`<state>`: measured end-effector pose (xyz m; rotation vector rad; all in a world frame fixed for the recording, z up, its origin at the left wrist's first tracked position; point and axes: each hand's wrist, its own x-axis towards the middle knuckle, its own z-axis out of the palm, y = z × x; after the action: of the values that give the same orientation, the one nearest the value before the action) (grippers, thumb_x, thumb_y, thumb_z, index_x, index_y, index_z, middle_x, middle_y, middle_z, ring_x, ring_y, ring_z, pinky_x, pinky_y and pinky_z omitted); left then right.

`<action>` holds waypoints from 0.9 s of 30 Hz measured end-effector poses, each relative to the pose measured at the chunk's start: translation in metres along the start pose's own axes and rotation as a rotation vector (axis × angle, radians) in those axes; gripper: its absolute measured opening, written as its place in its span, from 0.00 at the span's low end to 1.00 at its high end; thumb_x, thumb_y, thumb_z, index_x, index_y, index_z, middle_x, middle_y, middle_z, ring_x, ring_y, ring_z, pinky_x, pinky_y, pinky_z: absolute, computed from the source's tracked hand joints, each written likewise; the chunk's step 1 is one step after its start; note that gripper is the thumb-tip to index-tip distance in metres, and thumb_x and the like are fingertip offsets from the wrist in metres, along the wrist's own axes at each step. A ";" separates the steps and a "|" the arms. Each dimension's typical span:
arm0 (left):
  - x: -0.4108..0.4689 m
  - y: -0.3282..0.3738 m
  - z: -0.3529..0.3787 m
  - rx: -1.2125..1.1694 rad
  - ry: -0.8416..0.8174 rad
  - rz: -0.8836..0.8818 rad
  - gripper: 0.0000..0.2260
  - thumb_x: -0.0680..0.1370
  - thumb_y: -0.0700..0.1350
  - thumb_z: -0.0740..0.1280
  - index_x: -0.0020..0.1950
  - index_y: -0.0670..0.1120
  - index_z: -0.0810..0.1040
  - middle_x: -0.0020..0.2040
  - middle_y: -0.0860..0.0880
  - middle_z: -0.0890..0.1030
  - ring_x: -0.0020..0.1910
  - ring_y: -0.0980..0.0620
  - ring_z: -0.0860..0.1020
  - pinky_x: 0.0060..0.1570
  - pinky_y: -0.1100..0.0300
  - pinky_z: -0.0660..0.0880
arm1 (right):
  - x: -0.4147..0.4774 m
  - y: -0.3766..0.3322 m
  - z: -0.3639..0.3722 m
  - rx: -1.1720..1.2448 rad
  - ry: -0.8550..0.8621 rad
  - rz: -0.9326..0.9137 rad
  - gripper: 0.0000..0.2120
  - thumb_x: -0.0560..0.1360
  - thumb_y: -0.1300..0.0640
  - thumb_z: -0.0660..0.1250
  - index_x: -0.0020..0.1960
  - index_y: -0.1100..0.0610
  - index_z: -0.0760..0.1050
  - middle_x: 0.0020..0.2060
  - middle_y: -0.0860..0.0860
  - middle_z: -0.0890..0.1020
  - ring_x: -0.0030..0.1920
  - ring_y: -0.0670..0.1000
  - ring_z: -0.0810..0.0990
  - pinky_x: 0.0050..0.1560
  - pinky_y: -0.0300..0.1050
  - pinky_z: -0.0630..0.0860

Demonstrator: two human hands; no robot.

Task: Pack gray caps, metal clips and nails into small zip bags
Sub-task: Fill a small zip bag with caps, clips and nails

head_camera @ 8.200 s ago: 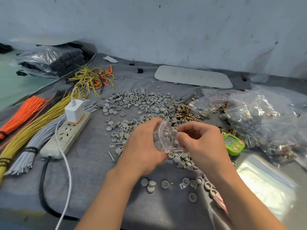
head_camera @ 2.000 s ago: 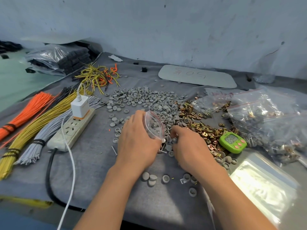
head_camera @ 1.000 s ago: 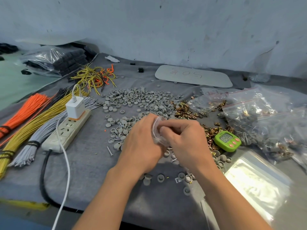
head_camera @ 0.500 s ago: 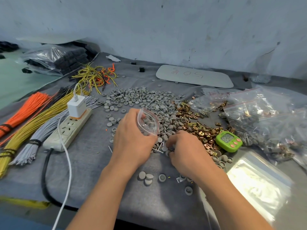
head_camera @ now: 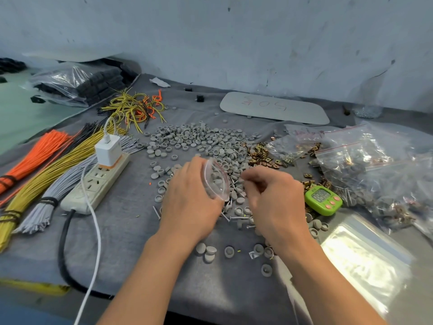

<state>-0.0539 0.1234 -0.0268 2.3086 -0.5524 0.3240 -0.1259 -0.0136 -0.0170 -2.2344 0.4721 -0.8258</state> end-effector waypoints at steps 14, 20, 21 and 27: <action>-0.004 0.012 0.008 -0.104 -0.126 0.065 0.14 0.71 0.46 0.69 0.48 0.59 0.66 0.43 0.58 0.74 0.43 0.59 0.72 0.35 0.60 0.65 | -0.002 -0.008 0.005 0.234 -0.133 -0.207 0.12 0.74 0.66 0.72 0.40 0.50 0.85 0.34 0.39 0.83 0.35 0.39 0.81 0.38 0.30 0.74; -0.001 0.004 0.000 -0.123 -0.041 -0.017 0.23 0.67 0.49 0.77 0.52 0.60 0.66 0.47 0.57 0.76 0.47 0.52 0.76 0.43 0.55 0.70 | 0.006 -0.002 -0.009 0.052 0.008 0.025 0.10 0.75 0.60 0.73 0.44 0.46 0.87 0.35 0.35 0.85 0.37 0.38 0.83 0.42 0.36 0.81; -0.001 0.002 -0.001 -0.135 -0.022 -0.033 0.23 0.66 0.49 0.77 0.51 0.60 0.66 0.47 0.57 0.77 0.47 0.53 0.76 0.44 0.54 0.72 | 0.007 0.000 -0.011 -0.054 -0.065 0.047 0.09 0.75 0.59 0.72 0.46 0.45 0.87 0.37 0.37 0.86 0.38 0.39 0.83 0.44 0.40 0.82; 0.001 -0.001 -0.005 -0.175 0.028 -0.077 0.22 0.67 0.49 0.77 0.50 0.61 0.66 0.46 0.58 0.77 0.45 0.57 0.76 0.42 0.56 0.71 | 0.000 0.003 -0.005 -0.551 -0.545 0.075 0.14 0.74 0.59 0.69 0.57 0.45 0.83 0.49 0.49 0.86 0.50 0.56 0.84 0.51 0.51 0.82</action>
<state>-0.0525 0.1275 -0.0233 2.1467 -0.4578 0.2594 -0.1295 -0.0183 -0.0163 -2.7828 0.5535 -0.0113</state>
